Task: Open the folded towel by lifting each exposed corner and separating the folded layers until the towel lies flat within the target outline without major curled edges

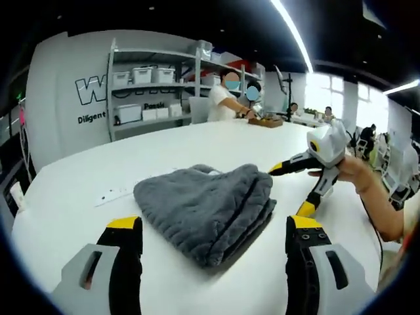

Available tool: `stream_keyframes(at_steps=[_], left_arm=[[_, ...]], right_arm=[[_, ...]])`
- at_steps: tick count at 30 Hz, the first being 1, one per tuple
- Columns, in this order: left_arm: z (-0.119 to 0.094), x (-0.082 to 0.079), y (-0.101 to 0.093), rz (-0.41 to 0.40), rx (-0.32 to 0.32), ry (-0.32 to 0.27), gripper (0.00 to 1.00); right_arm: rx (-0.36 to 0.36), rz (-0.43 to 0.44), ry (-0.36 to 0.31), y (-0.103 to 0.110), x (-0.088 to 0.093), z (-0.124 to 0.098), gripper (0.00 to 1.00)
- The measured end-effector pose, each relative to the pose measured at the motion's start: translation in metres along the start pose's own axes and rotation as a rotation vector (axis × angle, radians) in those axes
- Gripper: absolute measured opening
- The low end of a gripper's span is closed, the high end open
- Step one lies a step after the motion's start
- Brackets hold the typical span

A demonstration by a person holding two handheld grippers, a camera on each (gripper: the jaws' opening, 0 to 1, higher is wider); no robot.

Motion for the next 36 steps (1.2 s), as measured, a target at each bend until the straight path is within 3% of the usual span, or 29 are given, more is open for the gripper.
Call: stream_keyframes(at_steps=[10,14,17,24,36], left_arm=[[0.043,-0.014,-0.019,0.067,0.03,0.042,0.81],[0.056,-0.017,-0.024,0.093,0.04,0.041,0.64],[0.068,-0.02,-0.032,0.089,0.083,0.021,0.52],[0.086,-0.018,-0.044,0.127,0.098,0.047,0.48],[0.099,-0.014,-0.055,0.126,0.16,-0.003,0.09]], right_arm=[[-0.008,0.013,-0.01,0.003,-0.003,0.002,0.99],[-0.012,0.019,-0.005,0.003,-0.001,0.003,0.97],[-0.011,0.022,-0.006,0.002,-0.001,0.004,0.96],[-0.012,0.02,-0.002,0.003,-0.001,0.004,0.95],[-0.019,0.021,0.006,0.004,0.001,0.005,0.92]])
Point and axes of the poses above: the point that each gripper's makers call its tool centre point, and the gripper's own axes: z roughly forward along the fingers, y roughly to its left, x roughly out of its underside, the point moved 1 cm from there along -z, roughly backward along the fingers, and after that the axes turned 7 degrees about -z, right-handed, at the moved point
